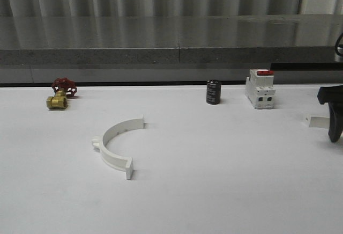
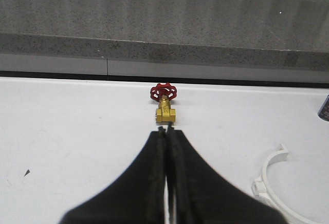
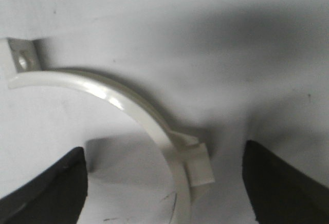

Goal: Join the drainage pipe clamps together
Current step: 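Grasp the clamp half's end tab with the right gripper and lift, then carry the clamp half toward the placed half with the right gripper, then lower and push the held half against the placed half's ends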

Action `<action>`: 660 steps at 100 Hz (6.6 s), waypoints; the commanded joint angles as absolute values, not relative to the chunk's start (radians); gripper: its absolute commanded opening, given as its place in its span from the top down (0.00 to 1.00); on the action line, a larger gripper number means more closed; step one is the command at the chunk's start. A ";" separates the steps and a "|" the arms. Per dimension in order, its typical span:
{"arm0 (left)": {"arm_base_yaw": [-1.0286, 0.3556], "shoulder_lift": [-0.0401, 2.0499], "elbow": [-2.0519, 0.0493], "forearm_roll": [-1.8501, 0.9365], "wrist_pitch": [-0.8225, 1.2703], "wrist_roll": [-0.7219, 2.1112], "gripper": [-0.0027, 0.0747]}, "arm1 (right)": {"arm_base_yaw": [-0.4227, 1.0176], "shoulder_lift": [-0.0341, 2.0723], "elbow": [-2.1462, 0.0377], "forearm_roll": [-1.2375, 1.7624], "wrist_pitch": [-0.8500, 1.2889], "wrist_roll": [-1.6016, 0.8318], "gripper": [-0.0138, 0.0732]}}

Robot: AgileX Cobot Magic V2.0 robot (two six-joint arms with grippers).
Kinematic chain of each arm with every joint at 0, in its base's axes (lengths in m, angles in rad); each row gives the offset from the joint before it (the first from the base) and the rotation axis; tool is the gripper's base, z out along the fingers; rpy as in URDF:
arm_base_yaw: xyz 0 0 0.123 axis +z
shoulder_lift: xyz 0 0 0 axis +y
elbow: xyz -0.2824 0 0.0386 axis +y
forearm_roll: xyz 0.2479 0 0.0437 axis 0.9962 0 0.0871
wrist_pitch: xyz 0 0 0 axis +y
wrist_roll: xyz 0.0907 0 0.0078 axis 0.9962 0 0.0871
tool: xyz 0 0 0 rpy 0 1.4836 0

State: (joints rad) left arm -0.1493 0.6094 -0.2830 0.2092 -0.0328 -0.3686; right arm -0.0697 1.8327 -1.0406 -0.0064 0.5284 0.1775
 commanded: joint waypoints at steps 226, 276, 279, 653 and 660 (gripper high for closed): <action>-0.147 0.609 -0.312 0.207 -0.107 -0.376 0.99 | 0.579 1.958 -1.437 -0.117 0.650 0.715 0.81; -0.147 0.609 -0.312 0.207 -0.107 -0.376 0.99 | 0.586 1.959 -1.437 -0.160 0.699 0.753 0.81; -0.147 0.609 -0.312 0.207 -0.107 -0.376 0.99 | 0.586 1.959 -1.437 -0.160 0.699 0.753 0.81; -0.147 0.609 -0.312 0.207 -0.107 -0.376 0.99 | 0.640 2.022 -1.465 -0.145 0.695 0.987 0.81; -0.147 0.609 -0.312 0.207 -0.107 -0.376 0.99 | 0.643 2.022 -1.465 -0.144 0.695 0.987 0.81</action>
State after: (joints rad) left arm -0.1493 0.6094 -0.2830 0.2092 -0.0328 -0.3708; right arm 0.6393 2.0686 -1.4388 -0.1445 0.6969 0.9910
